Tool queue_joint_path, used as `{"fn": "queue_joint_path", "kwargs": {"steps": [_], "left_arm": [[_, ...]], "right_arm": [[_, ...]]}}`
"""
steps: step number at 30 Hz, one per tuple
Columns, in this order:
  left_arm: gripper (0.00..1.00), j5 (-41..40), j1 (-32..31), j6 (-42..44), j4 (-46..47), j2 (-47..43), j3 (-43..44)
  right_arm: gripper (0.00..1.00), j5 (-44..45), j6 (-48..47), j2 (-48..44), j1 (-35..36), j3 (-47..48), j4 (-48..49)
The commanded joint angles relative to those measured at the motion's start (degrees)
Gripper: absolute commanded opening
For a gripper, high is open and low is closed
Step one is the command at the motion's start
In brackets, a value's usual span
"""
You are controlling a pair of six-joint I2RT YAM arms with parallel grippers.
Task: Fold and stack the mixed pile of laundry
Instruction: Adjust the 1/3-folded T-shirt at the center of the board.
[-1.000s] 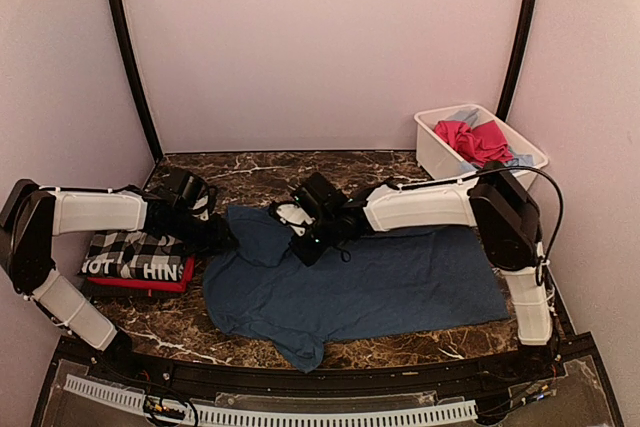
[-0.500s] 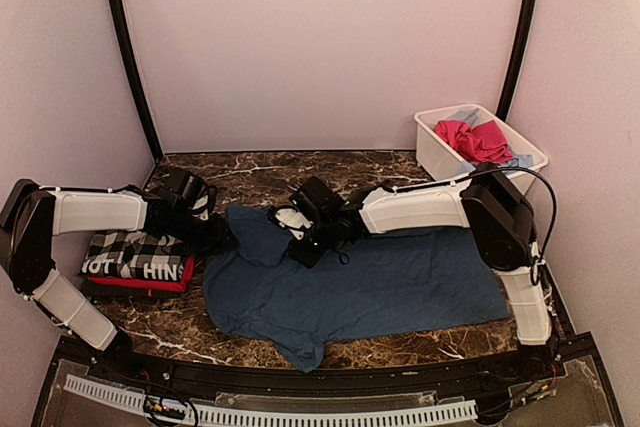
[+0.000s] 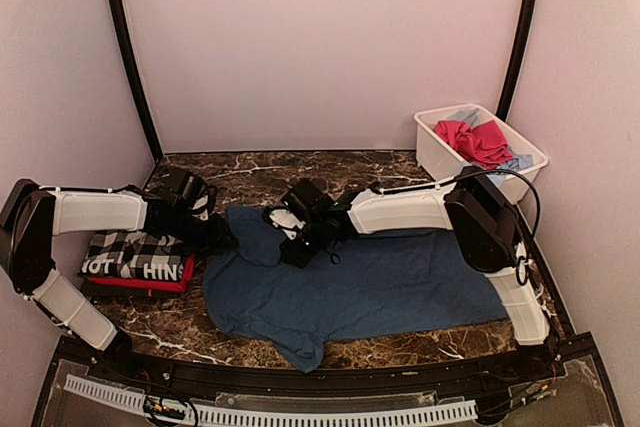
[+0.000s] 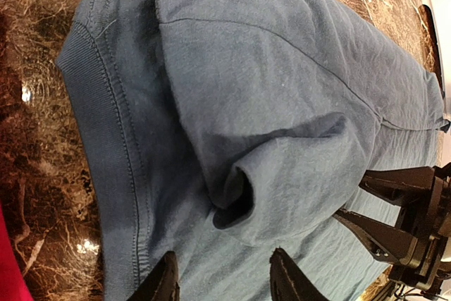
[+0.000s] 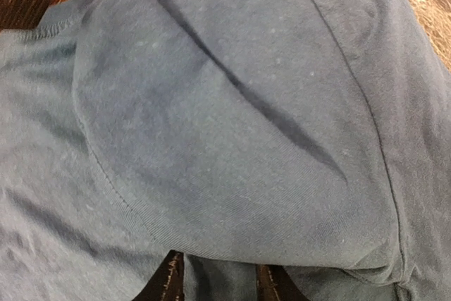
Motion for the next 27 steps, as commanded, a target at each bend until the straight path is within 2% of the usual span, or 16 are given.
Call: {"fn": "queue_joint_path", "kwargs": {"steps": [1, 7, 13, 22, 27], "left_arm": [[0.43, -0.3, -0.2, 0.2, -1.4, -0.7, 0.8], [0.43, -0.3, -0.2, 0.4, -1.6, -0.5, 0.9], [0.43, -0.6, -0.2, 0.6, -1.9, -0.4, 0.9], [0.44, -0.9, -0.2, 0.6, -1.6, -0.3, 0.5], [0.44, -1.0, -0.2, 0.7, -1.8, -0.2, 0.8]], "right_arm": [[0.34, 0.0, 0.5, 1.8, 0.3, 3.2, -0.5], [0.28, 1.9, 0.5, 4.0, 0.2, 5.7, -1.8], [0.00, 1.9, 0.0, 3.5, 0.2, 5.1, -2.9], [0.00, 2.6, -0.3, -7.4, 0.2, -2.2, -1.4], [0.00, 1.3, -0.6, -8.4, 0.1, -3.5, -1.7]]}}
